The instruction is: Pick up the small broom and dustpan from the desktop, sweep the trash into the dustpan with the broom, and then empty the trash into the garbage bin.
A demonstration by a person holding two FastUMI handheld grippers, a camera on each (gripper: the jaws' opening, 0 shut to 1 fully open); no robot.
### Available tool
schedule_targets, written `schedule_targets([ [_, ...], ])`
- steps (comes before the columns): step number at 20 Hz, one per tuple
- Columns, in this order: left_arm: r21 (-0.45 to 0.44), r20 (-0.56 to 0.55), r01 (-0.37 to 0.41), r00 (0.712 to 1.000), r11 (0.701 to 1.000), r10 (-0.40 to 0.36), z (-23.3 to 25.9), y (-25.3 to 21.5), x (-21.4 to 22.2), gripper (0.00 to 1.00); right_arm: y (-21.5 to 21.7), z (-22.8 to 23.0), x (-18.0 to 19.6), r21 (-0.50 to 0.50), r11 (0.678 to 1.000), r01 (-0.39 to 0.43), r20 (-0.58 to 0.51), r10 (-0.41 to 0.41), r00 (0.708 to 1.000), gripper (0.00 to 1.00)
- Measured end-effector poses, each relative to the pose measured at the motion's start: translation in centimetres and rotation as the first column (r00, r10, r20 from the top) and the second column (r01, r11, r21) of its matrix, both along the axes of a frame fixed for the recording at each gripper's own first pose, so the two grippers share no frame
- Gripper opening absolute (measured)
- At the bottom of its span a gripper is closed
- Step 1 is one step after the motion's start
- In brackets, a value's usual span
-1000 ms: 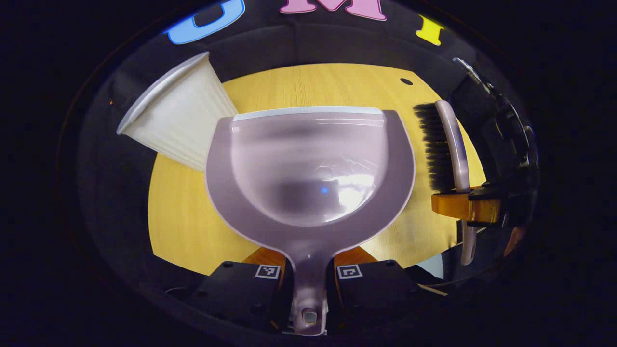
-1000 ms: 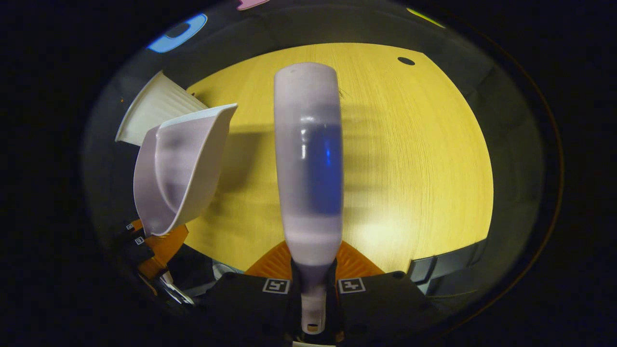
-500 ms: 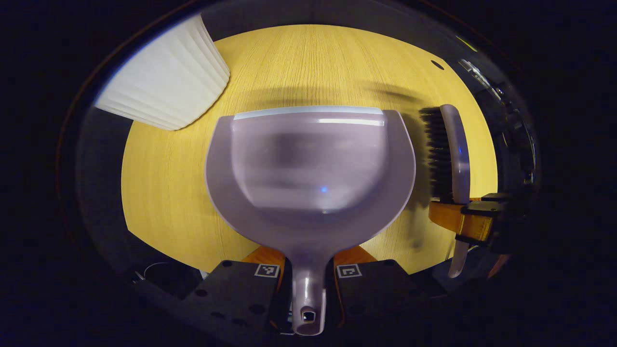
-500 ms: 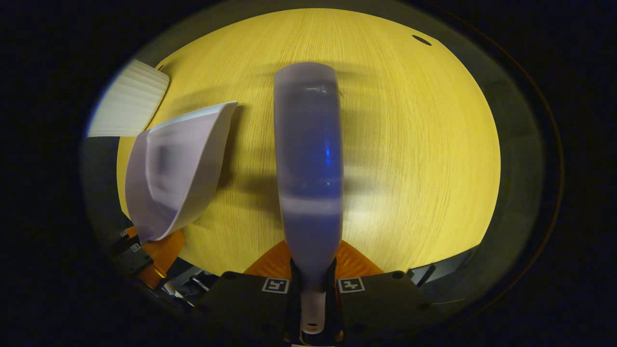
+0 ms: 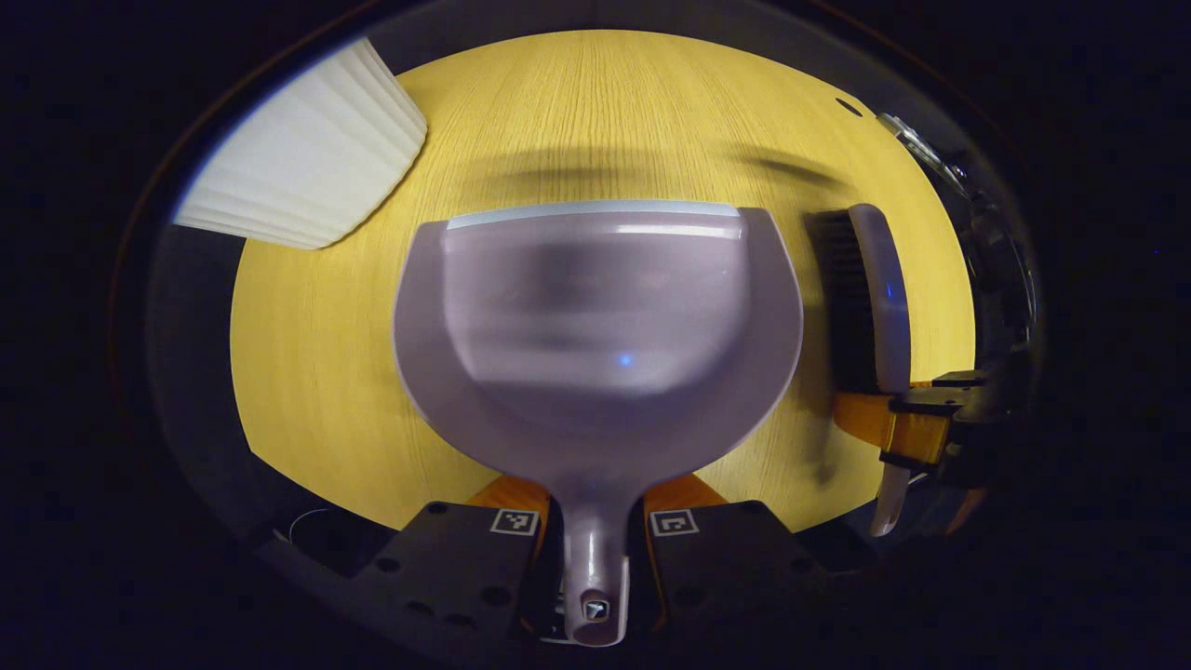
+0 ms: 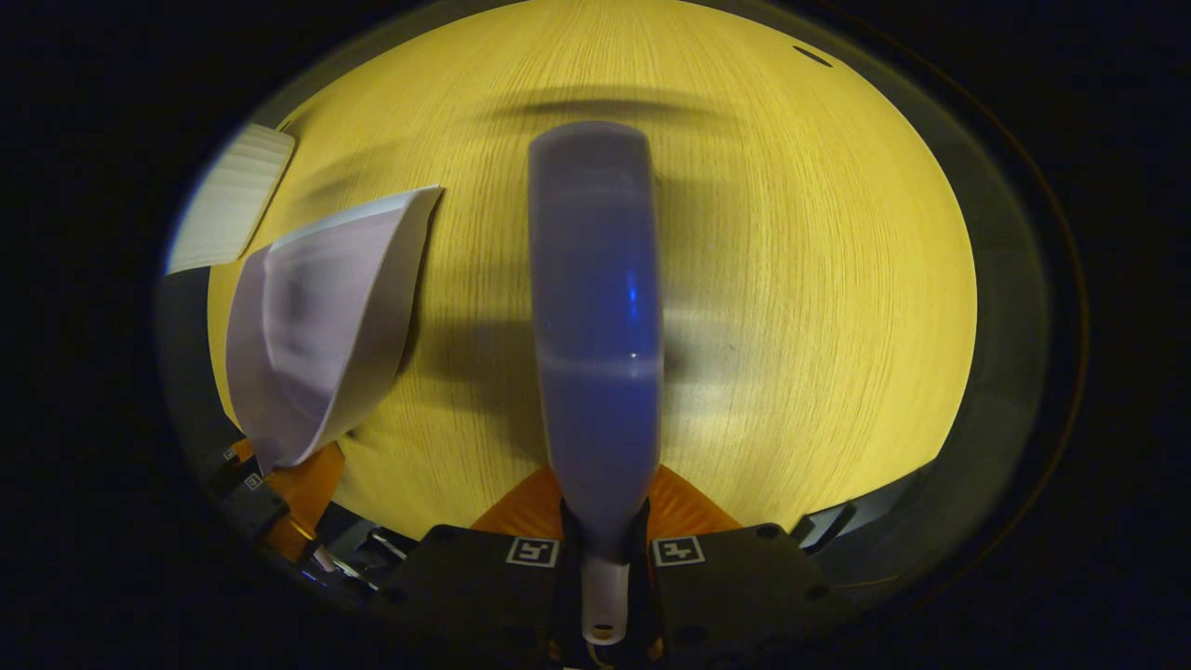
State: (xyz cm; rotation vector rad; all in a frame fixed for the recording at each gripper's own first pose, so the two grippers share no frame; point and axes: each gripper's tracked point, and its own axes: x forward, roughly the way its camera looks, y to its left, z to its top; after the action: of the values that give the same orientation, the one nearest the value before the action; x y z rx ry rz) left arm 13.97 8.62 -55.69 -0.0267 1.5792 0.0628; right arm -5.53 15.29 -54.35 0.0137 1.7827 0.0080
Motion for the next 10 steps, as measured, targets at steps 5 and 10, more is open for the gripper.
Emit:
schedule_targets([
  [5,-0.033,-0.05,-0.006,0.999,0.999,0.005,0.3,-0.2,-0.4,0.29,0.6,-0.5,0.4,-0.008,1.0,-0.008,0.001,0.008,1.0,0.26],
  [10,-0.058,-0.068,-0.018,0.998,0.998,0.014,0.5,-0.7,-0.8,0.3,0.4,0.2,-0.5,-0.013,1.0,-0.008,-0.01,0.007,1.0,0.29],
])
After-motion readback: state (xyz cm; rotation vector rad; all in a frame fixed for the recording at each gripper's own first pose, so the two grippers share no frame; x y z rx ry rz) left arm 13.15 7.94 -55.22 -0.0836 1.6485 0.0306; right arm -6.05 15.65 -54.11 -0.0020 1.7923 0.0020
